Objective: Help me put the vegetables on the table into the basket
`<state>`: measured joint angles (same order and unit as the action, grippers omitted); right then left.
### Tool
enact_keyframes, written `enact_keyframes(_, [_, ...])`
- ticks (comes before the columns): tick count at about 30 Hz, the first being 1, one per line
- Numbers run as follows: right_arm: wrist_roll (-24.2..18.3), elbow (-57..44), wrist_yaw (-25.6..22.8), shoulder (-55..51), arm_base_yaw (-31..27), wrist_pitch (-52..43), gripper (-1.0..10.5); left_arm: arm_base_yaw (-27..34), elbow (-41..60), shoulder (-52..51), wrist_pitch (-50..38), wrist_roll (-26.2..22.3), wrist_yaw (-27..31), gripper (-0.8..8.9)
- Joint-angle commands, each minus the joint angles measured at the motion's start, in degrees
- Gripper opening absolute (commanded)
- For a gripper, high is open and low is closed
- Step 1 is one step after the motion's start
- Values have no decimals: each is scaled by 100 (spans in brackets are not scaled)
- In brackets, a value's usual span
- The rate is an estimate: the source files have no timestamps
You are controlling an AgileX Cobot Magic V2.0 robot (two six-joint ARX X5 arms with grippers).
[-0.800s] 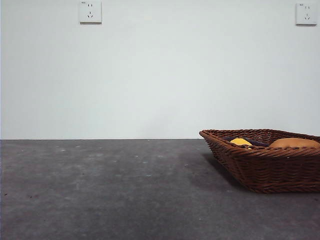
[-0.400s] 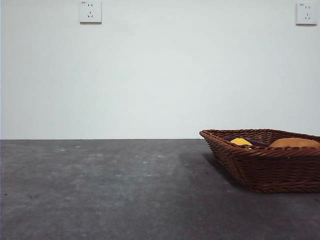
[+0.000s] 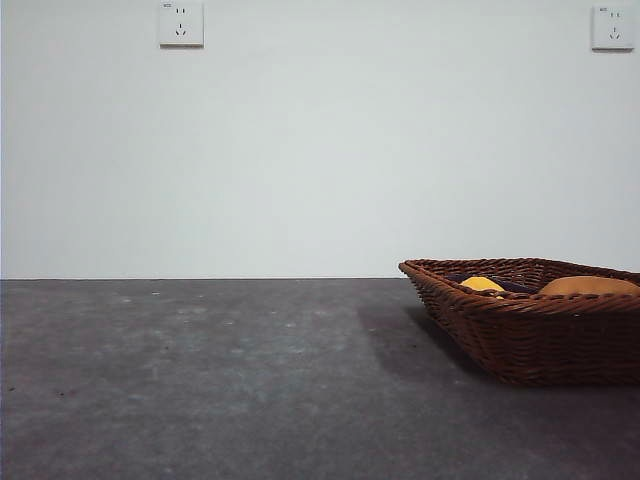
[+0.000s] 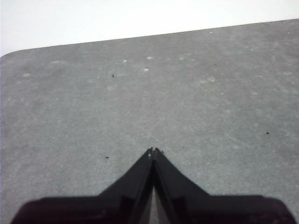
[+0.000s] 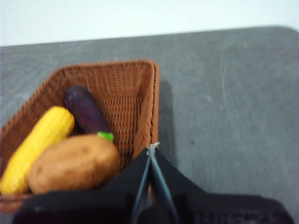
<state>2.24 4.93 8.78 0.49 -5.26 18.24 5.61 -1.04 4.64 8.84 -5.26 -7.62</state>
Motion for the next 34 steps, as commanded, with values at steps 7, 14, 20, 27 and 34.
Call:
enact_keyframes(7, [48,-146,-46,-4,7,-13,1,0,59,24,-9,59,-4,-4])
enact_keyframes(14, [63,-144,-48,2,4,-2,1,0,59,24,-11,59,-7,-4])
enact_keyframes(20, [63,-144,-48,4,4,-2,1,0,59,24,-11,57,-7,-4])
enact_keyframes(27, [63,-144,-48,4,4,-2,1,0,59,24,-9,59,-4,-4])
enact_keyframes(34, [63,-144,-48,4,4,-2,1,0,59,24,-11,59,-4,-4])
